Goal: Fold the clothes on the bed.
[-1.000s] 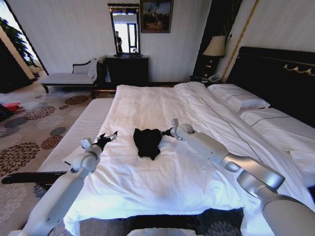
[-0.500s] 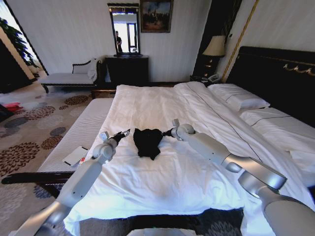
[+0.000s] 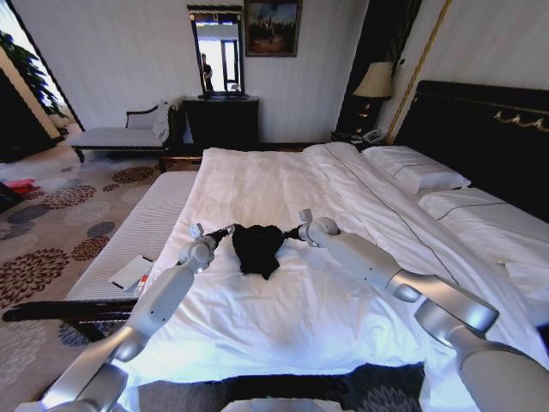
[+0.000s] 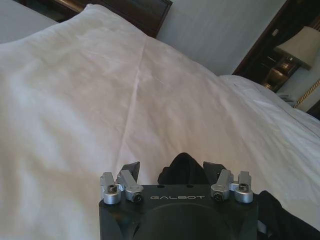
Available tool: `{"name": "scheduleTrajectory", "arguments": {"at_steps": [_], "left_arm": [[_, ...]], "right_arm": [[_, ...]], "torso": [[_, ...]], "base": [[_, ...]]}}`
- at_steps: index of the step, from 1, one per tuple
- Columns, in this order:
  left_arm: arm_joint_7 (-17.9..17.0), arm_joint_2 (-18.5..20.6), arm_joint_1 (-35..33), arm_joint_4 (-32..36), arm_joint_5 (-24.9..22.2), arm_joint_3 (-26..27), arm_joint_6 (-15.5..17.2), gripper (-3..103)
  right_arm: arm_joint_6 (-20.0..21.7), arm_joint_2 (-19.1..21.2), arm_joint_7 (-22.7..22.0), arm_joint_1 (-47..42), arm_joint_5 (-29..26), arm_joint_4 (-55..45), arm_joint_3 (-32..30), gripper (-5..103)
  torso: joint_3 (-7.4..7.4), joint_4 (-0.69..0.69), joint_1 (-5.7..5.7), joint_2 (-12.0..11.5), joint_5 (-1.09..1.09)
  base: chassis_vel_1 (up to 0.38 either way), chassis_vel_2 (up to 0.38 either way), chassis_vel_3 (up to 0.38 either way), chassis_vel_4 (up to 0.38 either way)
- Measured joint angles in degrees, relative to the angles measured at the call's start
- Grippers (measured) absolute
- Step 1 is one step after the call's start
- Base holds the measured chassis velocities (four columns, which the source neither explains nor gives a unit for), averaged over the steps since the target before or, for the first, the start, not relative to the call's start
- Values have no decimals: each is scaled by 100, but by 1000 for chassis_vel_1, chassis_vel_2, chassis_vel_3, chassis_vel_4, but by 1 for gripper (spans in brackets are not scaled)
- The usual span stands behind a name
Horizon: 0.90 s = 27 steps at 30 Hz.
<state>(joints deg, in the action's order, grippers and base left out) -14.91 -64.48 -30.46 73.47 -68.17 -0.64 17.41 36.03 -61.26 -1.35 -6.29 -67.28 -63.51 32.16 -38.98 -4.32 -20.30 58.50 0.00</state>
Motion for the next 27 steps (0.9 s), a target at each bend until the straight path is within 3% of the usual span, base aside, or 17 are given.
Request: {"name": "scheduleTrajectory", "arguments": {"at_steps": [2, 7, 10, 23, 27], "left_arm": [[69, -21, 28, -66, 14, -10, 0, 72], [91, -98, 91, -154, -55, -31, 5, 55], [126, -170, 126, -261, -68, -61, 5, 50], [239, -449, 309, -607, 49, -146, -30, 48], [266, -482, 372, -681, 53, -164, -62, 40]], "right_arm": [[-1, -1, 3, 0, 9, 1, 4, 0], [-8, 4, 12, -7, 30, 21, 16, 0], [-10, 3, 13, -14, 33, 22, 24, 0], [-12, -1, 6, -17, 18, 3, -4, 0], [-12, 52, 2, -36, 17, -36, -5, 0]], "torso": [[0, 1, 0, 0, 0], [0, 0, 0, 0, 0], [0, -1, 0, 0, 0], [0, -1, 0, 0, 0], [0, -1, 0, 0, 0]], "base": [[0, 0, 0, 0], [0, 0, 0, 0], [0, 0, 0, 0], [0, 0, 0, 0], [0, 0, 0, 0]]}}
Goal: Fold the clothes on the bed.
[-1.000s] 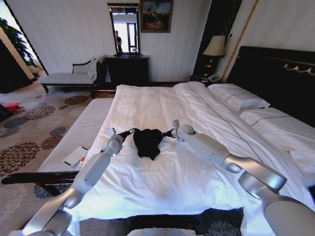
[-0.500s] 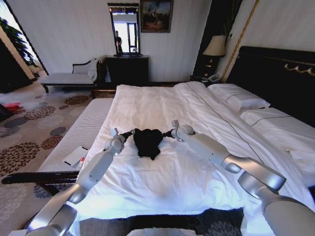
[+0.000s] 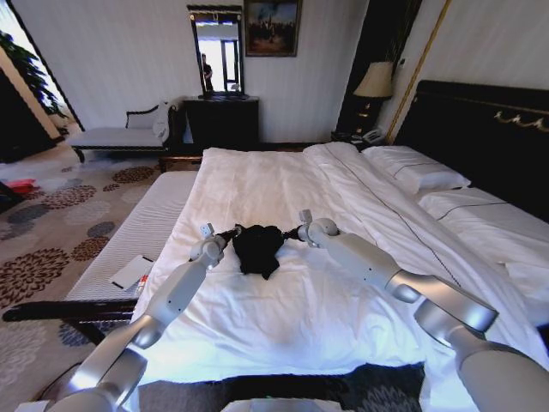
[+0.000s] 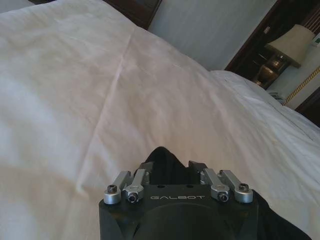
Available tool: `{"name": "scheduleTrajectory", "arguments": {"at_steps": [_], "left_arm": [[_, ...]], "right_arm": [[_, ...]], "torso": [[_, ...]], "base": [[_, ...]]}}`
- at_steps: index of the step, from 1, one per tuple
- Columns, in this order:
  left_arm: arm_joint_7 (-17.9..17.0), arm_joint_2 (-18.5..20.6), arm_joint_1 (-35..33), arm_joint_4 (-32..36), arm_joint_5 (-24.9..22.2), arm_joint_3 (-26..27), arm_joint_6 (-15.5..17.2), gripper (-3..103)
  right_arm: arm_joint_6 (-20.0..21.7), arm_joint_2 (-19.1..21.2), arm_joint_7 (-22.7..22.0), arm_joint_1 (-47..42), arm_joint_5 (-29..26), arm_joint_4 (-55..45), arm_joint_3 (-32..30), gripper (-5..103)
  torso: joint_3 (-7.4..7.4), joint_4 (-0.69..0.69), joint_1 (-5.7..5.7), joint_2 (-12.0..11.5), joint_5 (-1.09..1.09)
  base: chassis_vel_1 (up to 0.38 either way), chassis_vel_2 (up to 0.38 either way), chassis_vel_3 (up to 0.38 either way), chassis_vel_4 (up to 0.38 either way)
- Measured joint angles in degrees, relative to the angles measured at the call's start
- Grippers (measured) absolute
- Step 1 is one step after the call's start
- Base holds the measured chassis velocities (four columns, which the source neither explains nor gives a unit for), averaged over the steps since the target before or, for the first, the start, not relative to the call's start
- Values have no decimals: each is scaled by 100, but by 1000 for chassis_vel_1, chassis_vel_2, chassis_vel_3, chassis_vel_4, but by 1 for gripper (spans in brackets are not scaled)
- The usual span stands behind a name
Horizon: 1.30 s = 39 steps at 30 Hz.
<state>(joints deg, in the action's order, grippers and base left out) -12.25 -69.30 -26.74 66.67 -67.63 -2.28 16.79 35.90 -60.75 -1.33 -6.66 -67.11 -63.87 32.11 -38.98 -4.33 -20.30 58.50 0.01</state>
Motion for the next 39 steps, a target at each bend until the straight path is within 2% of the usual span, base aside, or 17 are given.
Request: {"name": "scheduleTrajectory", "arguments": {"at_steps": [5, 8, 9, 11, 13, 28, 37, 39], "left_arm": [[7, -47, 34, -109, 8, -2, -9, 30], [13, -71, 50, -183, 17, 3, -13, 15], [13, -71, 50, -183, 17, 3, -13, 15], [14, -75, 64, -209, 17, 11, -14, 4], [19, -65, 76, -220, 13, 15, -16, 2], [2, 136, -81, 62, 1, 30, -12, 0], [-130, 607, -370, 939, -36, 78, 21, 0], [-238, 724, -446, 1307, -37, 126, 20, 0]], "right_arm": [[0, 46, -5, -40, 4, -28, -4, 0], [0, 47, -6, -48, 6, -30, -6, 0], [0, 47, -6, -48, 6, -30, -6, 0], [-1, 24, -6, -48, 6, -20, -7, 0], [-3, 2, -6, -48, 6, -5, -8, 0], [-10, 3, -52, -102, 16, -73, -84, 0], [-13, 259, -231, -279, -18, -543, -617, 0], [-20, 380, -270, -281, -47, -732, -744, 0]], "torso": [[0, 0, 0, 0, 0], [0, 0, 0, 0, 0], [0, 0, 0, 0, 0], [0, 0, 0, 0, -1], [0, 1, 0, 0, -1], [0, 0, 0, 0, -1], [0, 1, 0, 0, -1], [0, -1, 0, 1, -1]], "base": [[0, 0, 0, 0], [0, 0, 0, 0], [0, 0, 0, 0], [0, 0, 0, 0], [0, 0, 0, 0], [0, 0, 0, 0], [0, 0, 0, 0], [0, 0, 0, 0]]}}
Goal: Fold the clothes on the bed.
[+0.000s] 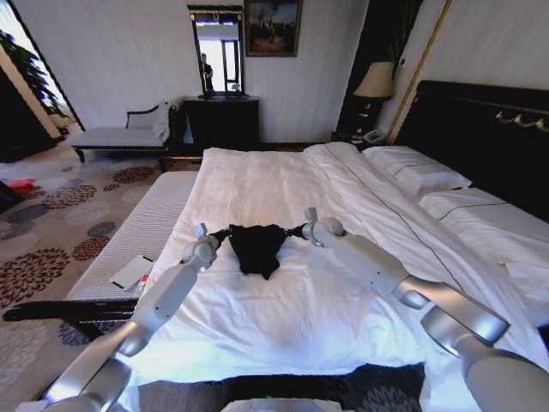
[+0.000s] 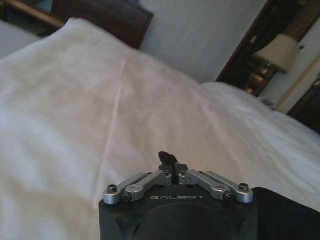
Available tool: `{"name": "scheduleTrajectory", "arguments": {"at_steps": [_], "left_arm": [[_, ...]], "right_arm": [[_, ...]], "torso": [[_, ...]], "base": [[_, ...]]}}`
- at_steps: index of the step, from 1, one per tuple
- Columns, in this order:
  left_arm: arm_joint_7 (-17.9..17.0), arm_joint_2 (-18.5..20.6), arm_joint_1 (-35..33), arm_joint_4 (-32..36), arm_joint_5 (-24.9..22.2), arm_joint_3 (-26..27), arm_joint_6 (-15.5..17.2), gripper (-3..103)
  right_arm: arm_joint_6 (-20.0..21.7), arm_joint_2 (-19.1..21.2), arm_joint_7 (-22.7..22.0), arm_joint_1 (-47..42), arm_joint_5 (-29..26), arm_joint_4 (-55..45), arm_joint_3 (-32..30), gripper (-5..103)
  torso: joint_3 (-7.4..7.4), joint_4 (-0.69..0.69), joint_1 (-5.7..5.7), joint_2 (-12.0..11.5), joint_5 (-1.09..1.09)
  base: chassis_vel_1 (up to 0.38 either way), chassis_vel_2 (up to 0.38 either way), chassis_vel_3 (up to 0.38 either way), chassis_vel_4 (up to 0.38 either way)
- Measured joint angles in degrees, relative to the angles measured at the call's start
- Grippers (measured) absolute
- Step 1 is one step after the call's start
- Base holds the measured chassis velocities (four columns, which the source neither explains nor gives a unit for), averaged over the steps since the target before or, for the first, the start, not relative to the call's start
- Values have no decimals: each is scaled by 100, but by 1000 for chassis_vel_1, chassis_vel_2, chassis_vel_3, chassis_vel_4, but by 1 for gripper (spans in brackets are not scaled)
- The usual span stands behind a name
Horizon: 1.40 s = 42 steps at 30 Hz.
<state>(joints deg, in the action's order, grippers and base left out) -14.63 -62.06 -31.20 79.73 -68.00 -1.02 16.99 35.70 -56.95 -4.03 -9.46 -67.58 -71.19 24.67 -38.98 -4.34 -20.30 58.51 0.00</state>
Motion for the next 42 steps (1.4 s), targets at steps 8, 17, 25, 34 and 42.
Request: {"name": "scheduleTrajectory", "arguments": {"at_steps": [8, 17, 25, 34, 42], "left_arm": [[-124, 498, -91, 1038, -57, 115, 27, 0], [-152, 1159, -73, 1764, -245, 449, 84, 0], [-226, 1899, -57, 2511, -557, 965, 149, 0], [-341, 2301, 37, 2944, -918, 1362, 198, 0], [-388, 2683, -137, 3487, -1273, 1881, 226, 0]], "right_arm": [[-40, 413, -157, 18, -106, -771, -513, 0], [12, 698, -367, 132, -325, -1321, -930, 0], [34, 1149, -483, 336, -601, -1908, -1366, 0], [56, 1655, -608, 474, -960, -2386, -1678, 0], [90, 2087, -738, 585, -1288, -2864, -1949, 0]], "torso": [[1, 1, 0, 0, 0], [1, 2, 0, 0, 0], [1, 2, 0, 0, 0], [0, 1, 0, 0, 0], [1, 1, 1, 0, 0]], "base": [[0, 0, 0, 0], [0, 0, 0, 0], [0, 0, 0, 0], [0, 0, 0, 0], [0, 0, 0, 0]]}}
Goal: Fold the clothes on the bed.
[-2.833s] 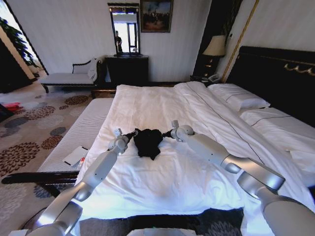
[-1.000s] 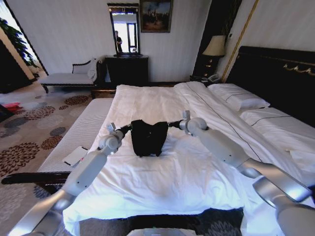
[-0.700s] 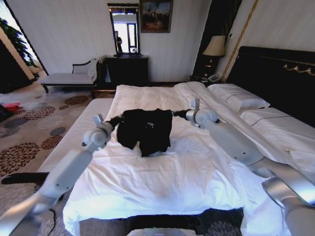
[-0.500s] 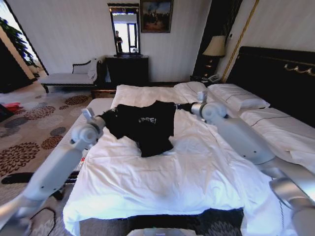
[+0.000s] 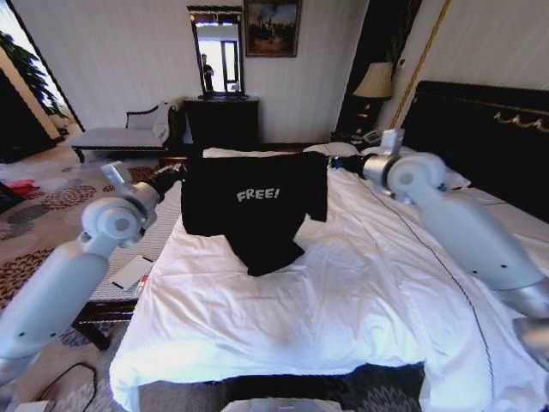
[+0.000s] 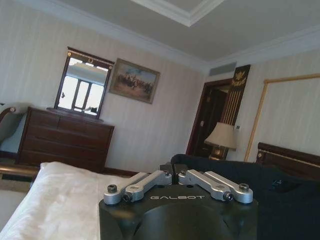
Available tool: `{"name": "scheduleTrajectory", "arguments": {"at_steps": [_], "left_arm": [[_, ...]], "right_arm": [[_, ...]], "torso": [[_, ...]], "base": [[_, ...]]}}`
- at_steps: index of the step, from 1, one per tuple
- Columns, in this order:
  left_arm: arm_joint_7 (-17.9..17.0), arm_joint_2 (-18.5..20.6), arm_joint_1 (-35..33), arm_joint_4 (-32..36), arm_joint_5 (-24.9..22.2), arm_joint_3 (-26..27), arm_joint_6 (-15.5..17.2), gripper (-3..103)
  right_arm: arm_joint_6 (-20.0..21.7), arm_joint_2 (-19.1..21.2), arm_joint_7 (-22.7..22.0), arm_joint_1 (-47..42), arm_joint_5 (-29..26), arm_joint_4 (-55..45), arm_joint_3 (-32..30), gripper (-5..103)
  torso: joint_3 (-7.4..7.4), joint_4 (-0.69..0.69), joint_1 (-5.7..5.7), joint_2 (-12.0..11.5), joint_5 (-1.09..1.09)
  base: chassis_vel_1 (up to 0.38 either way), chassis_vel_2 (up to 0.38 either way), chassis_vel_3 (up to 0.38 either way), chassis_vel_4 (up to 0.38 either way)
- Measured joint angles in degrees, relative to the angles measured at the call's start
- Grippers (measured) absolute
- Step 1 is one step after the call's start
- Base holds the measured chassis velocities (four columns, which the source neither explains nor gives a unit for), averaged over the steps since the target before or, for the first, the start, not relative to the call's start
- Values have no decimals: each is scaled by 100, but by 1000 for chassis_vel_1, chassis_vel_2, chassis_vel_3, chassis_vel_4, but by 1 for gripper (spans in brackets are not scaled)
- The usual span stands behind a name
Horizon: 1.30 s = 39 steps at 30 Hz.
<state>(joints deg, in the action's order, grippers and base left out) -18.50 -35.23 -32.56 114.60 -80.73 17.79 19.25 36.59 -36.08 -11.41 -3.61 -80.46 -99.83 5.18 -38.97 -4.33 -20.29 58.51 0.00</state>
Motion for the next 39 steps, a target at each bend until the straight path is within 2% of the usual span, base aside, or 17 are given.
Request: {"name": "scheduleTrajectory", "arguments": {"at_steps": [3, 4, 7, 15, 26, 29, 30, 31, 32, 34, 35, 36, 39], "left_arm": [[-3, 113, -213, 183, -79, 271, 2, 0], [-5, 221, -407, 318, -148, 525, 3, 0], [-35, 479, -675, 557, -349, 942, -7, 0], [-130, 798, -436, 796, -744, 1117, -36, 0], [-153, 960, -244, 994, -855, 1174, -73, 0], [-177, 1062, -353, 1346, -995, 1365, -78, 0], [-177, 1075, -418, 1453, -1018, 1434, -78, 0], [-177, 1075, -418, 1453, -1018, 1434, -78, 0], [-176, 1090, -528, 1556, -1041, 1566, -78, 0], [-174, 1118, -902, 1786, -1121, 2041, -79, 0], [-174, 1140, -1238, 1934, -1196, 2465, -79, 0], [-174, 1140, -1238, 1934, -1196, 2465, -79, 0], [-174, 1177, -1968, 2286, -1368, 3262, -53, 0]], "right_arm": [[0, 45, -35, 51, -82, -86, -22, 0], [1, 36, -48, 142, -133, -110, -18, 0], [5, -18, -113, 388, -277, -148, 46, 0], [23, 57, -267, 675, -548, -294, -101, 0], [-34, 661, -269, 233, -728, -572, -967, 0], [-38, 1106, -308, -220, -1086, -925, -1683, 0], [-38, 1306, -330, -477, -1207, -1089, -2038, 0], [-38, 1306, -330, -477, -1207, -1089, -2038, 0], [-40, 1512, -349, -761, -1332, -1265, -2421, 0], [-66, 1903, -418, -1269, -1639, -1610, -3018, 0], [-85, 2077, -483, -1467, -1814, -1798, -3236, 0], [-85, 2077, -483, -1467, -1814, -1798, -3236, 0], [-96, 2311, -744, -1800, -2238, -2226, -3715, 0]], "torso": [[0, 0, 0, 0, 0], [-1, 0, 0, 0, 0], [-1, 6, 0, 0, -1], [-1, 0, -1, 0, 0], [-1, 2, -1, 0, 0], [-1, 5, -1, -1, 3], [-1, 2, -1, 0, 2], [-1, 2, -1, 0, 2], [-1, -2, -1, 0, 2], [1, -11, -1, 0, 1], [1, -8, 0, 0, 2], [1, -8, 0, 0, 2], [1, 6, 1, 1, -3]], "base": [[0, 0, 0, 0], [0, 0, 0, 0], [0, 0, 0, 0], [0, 0, 0, 0], [0, 0, 0, 0], [0, 0, 0, 0], [0, 0, 0, 0], [0, 0, 0, 0], [0, 0, 0, 0], [0, 0, 0, 0], [0, 0, 0, 0], [0, 0, 0, 0], [0, 0, 0, 0]]}}
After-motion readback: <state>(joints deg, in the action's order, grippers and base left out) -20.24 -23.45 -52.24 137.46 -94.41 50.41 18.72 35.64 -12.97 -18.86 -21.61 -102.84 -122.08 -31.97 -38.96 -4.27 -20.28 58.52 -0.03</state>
